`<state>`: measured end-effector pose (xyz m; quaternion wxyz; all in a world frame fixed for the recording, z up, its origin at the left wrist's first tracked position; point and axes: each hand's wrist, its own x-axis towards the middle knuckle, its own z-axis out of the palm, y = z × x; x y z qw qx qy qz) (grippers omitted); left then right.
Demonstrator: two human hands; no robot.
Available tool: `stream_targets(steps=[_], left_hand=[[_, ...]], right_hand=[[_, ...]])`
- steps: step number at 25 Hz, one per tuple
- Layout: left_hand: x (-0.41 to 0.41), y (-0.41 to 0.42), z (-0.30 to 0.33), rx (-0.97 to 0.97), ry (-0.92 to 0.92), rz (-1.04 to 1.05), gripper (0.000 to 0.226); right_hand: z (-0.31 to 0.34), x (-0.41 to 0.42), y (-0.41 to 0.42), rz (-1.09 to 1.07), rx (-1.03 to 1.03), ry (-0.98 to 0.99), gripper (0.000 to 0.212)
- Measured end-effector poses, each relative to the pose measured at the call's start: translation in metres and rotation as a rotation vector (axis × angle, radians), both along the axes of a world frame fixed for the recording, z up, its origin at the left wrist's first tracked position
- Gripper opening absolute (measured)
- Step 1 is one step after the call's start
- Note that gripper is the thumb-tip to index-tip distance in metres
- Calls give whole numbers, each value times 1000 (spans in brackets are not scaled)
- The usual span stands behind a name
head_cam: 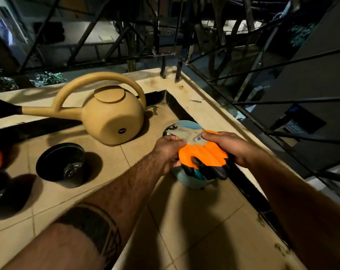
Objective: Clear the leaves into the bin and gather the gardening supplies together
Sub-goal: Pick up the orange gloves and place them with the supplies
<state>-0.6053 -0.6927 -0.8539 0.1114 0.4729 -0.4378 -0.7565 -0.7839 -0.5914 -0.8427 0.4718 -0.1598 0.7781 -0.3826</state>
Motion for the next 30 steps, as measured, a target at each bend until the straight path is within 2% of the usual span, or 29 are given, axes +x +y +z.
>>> stream_targets(steps=[3, 4, 5, 7, 9, 10, 12, 14, 16, 18, 19, 21, 23, 25, 27, 29, 30], left_hand=[[-4, -5, -2, 30, 27, -10, 30], [-4, -3, -2, 59, 48, -8, 24], [-4, 0, -4, 102, 65, -6, 20], [-7, 16, -9, 219, 94, -13, 13], [-16, 40, -17, 351, 185, 11, 11], [-22, 53, -18, 417, 297, 43, 17], [-38, 74, -23, 484, 516, 160, 45], [-55, 87, -22, 508, 624, 222, 52], [-66, 96, -26, 572, 593, 176, 48], [-57, 96, -32, 624, 510, 41, 36], [-47, 93, -39, 577, 466, -1, 27], [-23, 84, -53, 418, 417, 55, 16], [-2, 74, -58, 235, 399, 171, 31], [5, 68, -61, 123, 396, 268, 22], [3, 65, -62, 22, 320, 318, 10], [1, 60, -65, -64, 171, 279, 25], [1, 55, -67, -127, 77, 207, 30]], right_hand=[[17, -13, -3, 71, 102, -97, 60], [25, -14, -4, 134, 122, -86, 51], [32, -18, -9, 208, 144, 12, 38], [47, -18, -25, 312, 159, 400, 16], [62, -13, -46, 433, 205, 766, 6], [67, -8, -57, 516, 261, 967, 9], [73, 5, -74, 707, 326, 1354, 5], [74, 18, -83, 901, 307, 1545, 8], [62, 28, -84, 1092, 334, 1619, 21], [42, 30, -79, 1206, 381, 1638, 28], [32, 30, -75, 1225, 402, 1635, 30], [25, 22, -69, 1201, 413, 1637, 33], [32, 8, -68, 1122, 392, 1702, 42], [38, 1, -70, 1012, 353, 1764, 47], [30, 12, -76, 1085, 340, 1689, 53], [6, 33, -75, 1330, 317, 1467, 62], [-8, 42, -71, 1321, 247, 1342, 70]])
